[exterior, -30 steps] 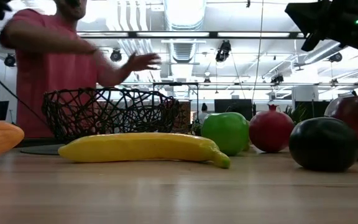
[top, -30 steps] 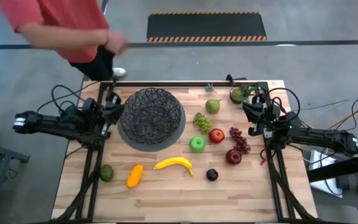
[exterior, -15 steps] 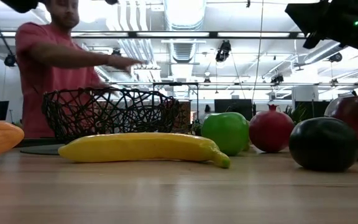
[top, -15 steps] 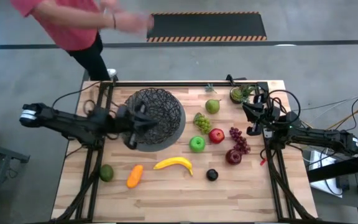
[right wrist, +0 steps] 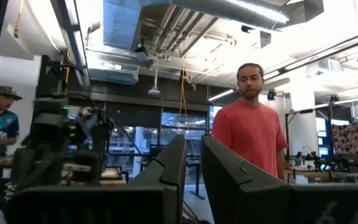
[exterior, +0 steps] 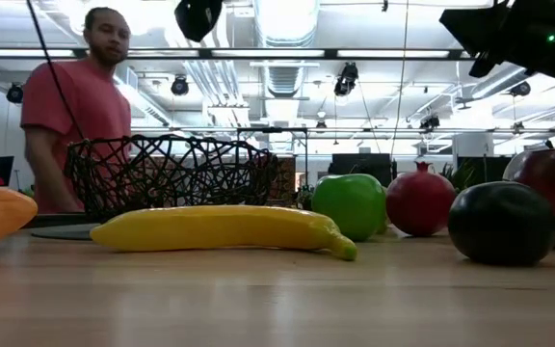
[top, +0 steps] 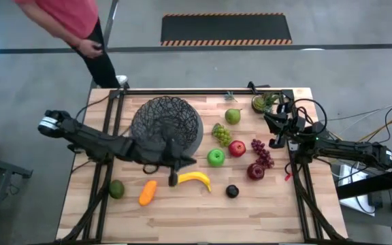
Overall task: Build produce basket
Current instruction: Put the yellow banana into the basket
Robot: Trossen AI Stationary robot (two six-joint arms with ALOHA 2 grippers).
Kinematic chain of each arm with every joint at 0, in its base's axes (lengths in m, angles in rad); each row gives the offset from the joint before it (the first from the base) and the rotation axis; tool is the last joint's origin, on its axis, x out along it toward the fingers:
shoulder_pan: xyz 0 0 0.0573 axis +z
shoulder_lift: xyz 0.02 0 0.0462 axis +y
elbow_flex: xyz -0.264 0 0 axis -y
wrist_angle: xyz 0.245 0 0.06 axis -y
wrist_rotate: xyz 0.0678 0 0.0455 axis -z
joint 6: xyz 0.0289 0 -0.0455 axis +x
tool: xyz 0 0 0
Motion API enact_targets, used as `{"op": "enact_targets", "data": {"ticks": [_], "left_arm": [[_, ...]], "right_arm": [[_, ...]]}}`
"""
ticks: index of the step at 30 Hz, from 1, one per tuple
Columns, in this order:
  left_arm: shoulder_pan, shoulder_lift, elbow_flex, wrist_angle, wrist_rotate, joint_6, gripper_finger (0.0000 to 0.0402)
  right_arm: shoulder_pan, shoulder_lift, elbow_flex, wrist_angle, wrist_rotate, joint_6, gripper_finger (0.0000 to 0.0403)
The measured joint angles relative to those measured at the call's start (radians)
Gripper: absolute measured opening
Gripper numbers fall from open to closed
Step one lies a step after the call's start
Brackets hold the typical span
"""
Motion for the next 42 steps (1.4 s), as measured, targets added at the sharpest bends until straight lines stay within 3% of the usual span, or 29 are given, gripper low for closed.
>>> {"op": "enact_targets", "data": {"ticks": [8,16,22,26,35,42], "left_arm": [[-0.037,0.137,0.158,-0.316,-0.003,0.003,0.0000],[-0.037,0.241,0.175,-0.338,-0.004,0.059,0.0000],[-0.037,0.250,0.174,-0.328,0.003,0.053,0.0006],[-0.037,0.243,0.174,-0.330,0.022,0.045,0.0046],[-0.043,0.265,0.151,-0.322,0.028,0.000,0.0205],[-0.063,0.356,0.241,-0.493,0.026,-0.026,0.0233]], "right_arm": [[0.000,0.000,0.000,-0.026,0.000,0.007,0.0038],[0.000,0.000,0.000,-0.026,0.000,0.006,0.0038],[0.000,0.000,0.000,-0.034,0.000,0.005,0.0038],[0.000,0.000,0.000,-0.033,0.000,0.004,0.0038],[0.000,0.000,0.000,-0.041,0.000,0.003,0.0038],[0.000,0.000,0.000,-0.047,0.000,0.003,0.0038]]}}
